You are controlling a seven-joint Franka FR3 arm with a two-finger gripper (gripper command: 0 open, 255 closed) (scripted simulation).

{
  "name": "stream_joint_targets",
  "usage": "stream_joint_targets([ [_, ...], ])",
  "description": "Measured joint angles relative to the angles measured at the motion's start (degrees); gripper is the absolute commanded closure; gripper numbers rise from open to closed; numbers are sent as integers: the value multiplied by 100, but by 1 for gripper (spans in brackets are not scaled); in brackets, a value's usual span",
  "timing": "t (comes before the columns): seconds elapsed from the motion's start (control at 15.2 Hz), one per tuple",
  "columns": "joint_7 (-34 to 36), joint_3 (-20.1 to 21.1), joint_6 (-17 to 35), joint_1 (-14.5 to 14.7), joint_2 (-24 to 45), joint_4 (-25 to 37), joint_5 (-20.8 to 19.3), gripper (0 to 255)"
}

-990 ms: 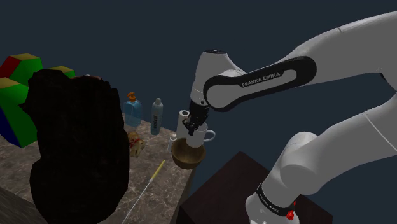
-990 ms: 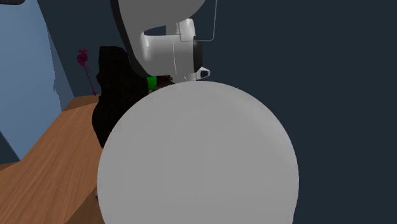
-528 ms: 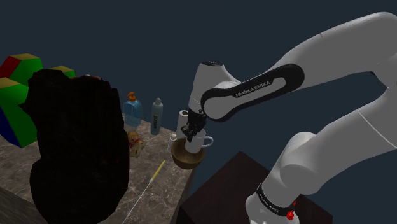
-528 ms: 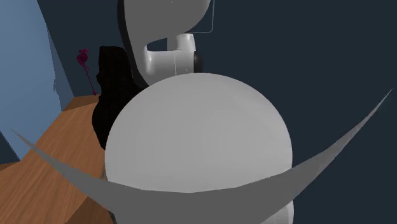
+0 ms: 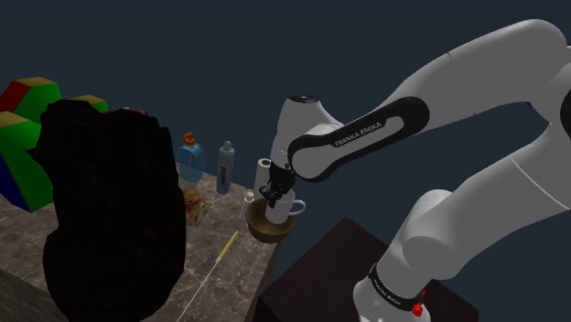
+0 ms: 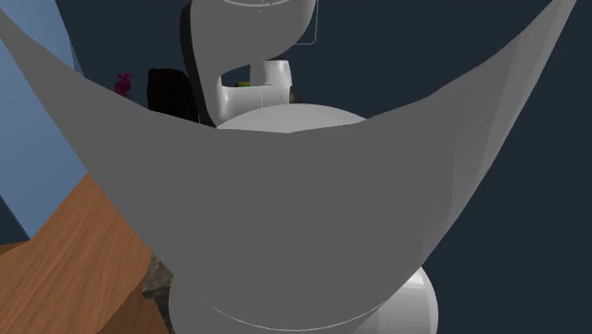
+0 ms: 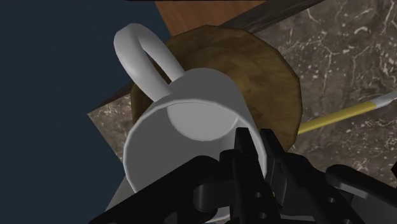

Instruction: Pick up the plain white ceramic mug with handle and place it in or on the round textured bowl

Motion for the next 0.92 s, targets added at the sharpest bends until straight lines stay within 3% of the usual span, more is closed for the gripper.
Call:
stream_joint_targets([
  [0.07, 0, 0, 1, 0, 1, 0, 0, 255],
  [0.13, 0, 0, 2, 0, 1, 0, 0, 0],
  [0.53, 0, 0, 2, 0, 1, 0, 0, 0],
  [0.79, -49, -71, -759, 45, -500, 277, 45, 0],
  [0.92, -51, -78, -889, 58, -593, 307, 56, 0],
])
